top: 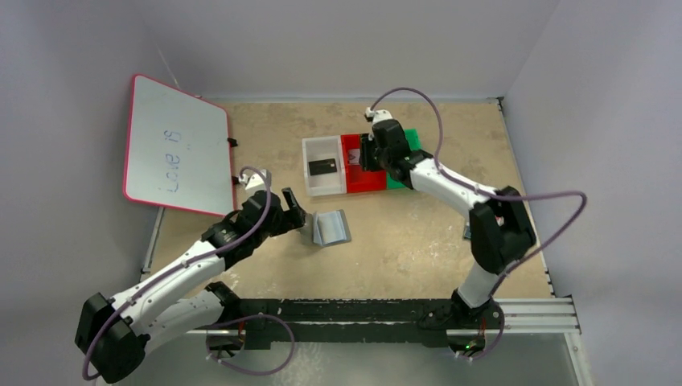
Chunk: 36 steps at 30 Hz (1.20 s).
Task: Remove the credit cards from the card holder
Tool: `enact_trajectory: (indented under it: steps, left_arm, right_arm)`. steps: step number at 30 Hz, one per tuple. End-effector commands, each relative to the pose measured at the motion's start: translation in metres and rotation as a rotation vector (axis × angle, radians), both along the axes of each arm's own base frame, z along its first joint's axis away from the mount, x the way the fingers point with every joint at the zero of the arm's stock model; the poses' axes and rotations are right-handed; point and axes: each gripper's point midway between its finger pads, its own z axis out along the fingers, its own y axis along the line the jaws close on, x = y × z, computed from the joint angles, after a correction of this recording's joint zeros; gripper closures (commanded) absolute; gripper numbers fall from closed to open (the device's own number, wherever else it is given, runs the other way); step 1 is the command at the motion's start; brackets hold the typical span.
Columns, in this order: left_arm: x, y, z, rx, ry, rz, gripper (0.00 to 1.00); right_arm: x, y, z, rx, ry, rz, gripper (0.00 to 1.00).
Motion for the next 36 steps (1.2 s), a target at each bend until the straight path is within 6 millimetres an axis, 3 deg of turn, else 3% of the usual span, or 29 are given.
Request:
enact_trajectory:
  steps: [1,2,3,4,7,9,11,16,22,26,36]
  left_arm:
    - [0.005,-0.015,0.006,-0.030,0.021,-0.036,0.17]
    - [0.006,-0.017,0.006,-0.033,0.019,-0.043,0.17]
    - [0.007,-0.020,0.006,-0.037,0.019,-0.051,0.17]
    - [0.007,-0.021,0.004,-0.036,0.025,-0.058,0.17]
    - [0.004,-0.023,-0.005,-0.012,0.062,-0.078,0.17]
    - [0.001,-0.024,-0.013,-0.001,0.088,-0.093,0.18]
    - [0.000,-0.025,-0.019,0.006,0.106,-0.101,0.19]
    - [-0.005,-0.027,-0.032,0.015,0.143,-0.117,0.27]
    - [-0.008,-0.019,-0.045,0.065,0.177,-0.113,0.46]
    - [-0.012,-0.015,-0.054,0.102,0.201,-0.120,0.57]
    - [-0.015,-0.009,-0.072,0.145,0.232,-0.119,0.66]
  right_arm:
    - [-0.034,0.023,0.068,0.244,-0.181,0.043,0.55]
    - [-0.045,0.027,0.075,0.368,-0.192,0.027,0.35]
    - [-0.055,0.022,0.067,0.469,-0.182,-0.021,0.15]
    - [-0.067,0.021,0.065,0.566,-0.141,-0.062,0.02]
    - [-0.099,0.032,0.057,0.699,-0.094,0.052,0.00]
    - [-0.107,0.034,0.043,0.724,-0.032,0.049,0.00]
    - [-0.115,0.045,0.035,0.758,0.018,0.092,0.05]
    - [-0.139,0.072,0.008,0.789,0.164,0.201,0.35]
    - [-0.156,0.100,-0.026,0.680,0.276,0.228,0.54]
    - [-0.157,0.101,-0.045,0.631,0.326,0.168,0.57]
    - [-0.147,0.085,-0.071,0.492,0.357,0.052,0.58]
